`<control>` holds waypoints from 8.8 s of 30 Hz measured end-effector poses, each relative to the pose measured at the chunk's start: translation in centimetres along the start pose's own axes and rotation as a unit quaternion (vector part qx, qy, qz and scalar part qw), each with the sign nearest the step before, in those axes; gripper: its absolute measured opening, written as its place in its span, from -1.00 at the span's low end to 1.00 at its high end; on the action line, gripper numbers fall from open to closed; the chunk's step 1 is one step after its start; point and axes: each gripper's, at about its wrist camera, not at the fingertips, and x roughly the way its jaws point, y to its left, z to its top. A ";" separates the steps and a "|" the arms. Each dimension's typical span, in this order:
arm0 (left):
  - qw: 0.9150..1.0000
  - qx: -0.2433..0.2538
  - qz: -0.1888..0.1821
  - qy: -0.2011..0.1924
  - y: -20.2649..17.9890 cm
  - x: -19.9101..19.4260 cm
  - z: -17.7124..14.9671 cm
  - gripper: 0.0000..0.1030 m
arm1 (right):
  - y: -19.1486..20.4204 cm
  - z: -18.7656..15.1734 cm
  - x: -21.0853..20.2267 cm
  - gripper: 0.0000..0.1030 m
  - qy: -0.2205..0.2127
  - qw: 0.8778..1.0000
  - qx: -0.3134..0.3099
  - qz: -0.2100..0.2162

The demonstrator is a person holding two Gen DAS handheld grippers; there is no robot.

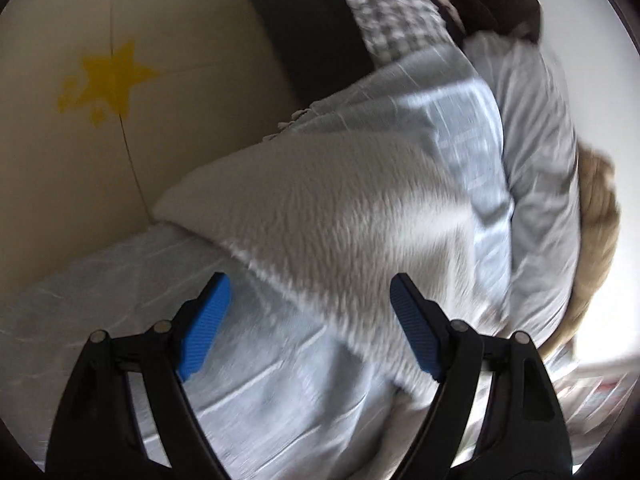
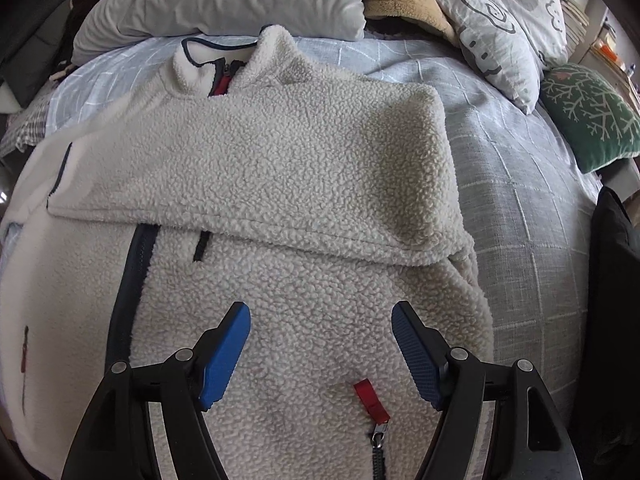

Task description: Fold large clothes

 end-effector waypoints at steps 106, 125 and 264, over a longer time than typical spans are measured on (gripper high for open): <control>0.850 0.527 -0.003 -0.022 -24.2 7.2 -24.4 0.39 | -13.6 0.9 2.5 0.31 -0.089 0.902 0.303 0.294; 0.839 0.538 0.022 -0.073 -22.0 11.2 -23.8 0.39 | -7.0 7.3 -1.5 -0.75 -0.199 0.973 0.099 0.055; 0.903 0.345 0.003 0.256 0.9 -12.9 -28.1 -0.66 | -9.7 -20.6 -9.8 -0.65 0.068 0.964 0.174 0.189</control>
